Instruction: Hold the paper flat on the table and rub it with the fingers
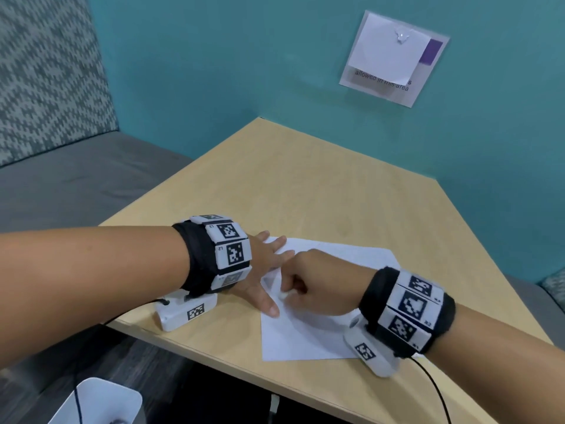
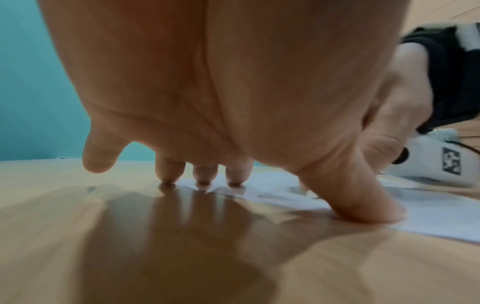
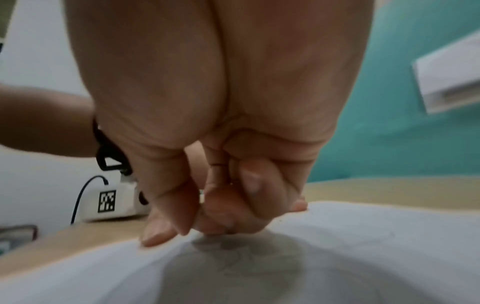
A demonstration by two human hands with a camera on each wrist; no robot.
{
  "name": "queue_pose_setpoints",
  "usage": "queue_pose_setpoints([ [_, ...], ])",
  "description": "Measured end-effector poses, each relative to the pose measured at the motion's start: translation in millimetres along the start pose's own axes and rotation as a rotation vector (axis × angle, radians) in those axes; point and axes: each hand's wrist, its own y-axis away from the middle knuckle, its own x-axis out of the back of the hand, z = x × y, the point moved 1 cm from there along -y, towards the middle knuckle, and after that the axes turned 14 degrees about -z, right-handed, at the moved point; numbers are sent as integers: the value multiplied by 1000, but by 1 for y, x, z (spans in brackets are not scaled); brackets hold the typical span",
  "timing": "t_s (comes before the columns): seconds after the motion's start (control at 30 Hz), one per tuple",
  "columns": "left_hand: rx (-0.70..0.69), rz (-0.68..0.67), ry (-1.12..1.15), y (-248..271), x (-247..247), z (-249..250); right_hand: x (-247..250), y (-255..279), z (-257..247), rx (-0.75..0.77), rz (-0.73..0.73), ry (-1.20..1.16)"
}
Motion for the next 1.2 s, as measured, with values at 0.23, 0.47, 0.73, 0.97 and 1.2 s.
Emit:
queue_pose_setpoints([
  [0.23,33,-14,-19,-4,0,1,12,-3,21,-123,90,-5],
  [0.47,50,-11,-30,-4,1,2,21,-3,37,-201,118,-54],
  [0.73,57,-25,-48,-8,1,-2,18,2,42,-199,99,-57],
  [0.97,63,-29,-55,-9,2,-2,2,9,15,-93,13,-21],
  [1.2,65,-37,-58,-8,2,-2,-4,10,16,-113,38,-17],
])
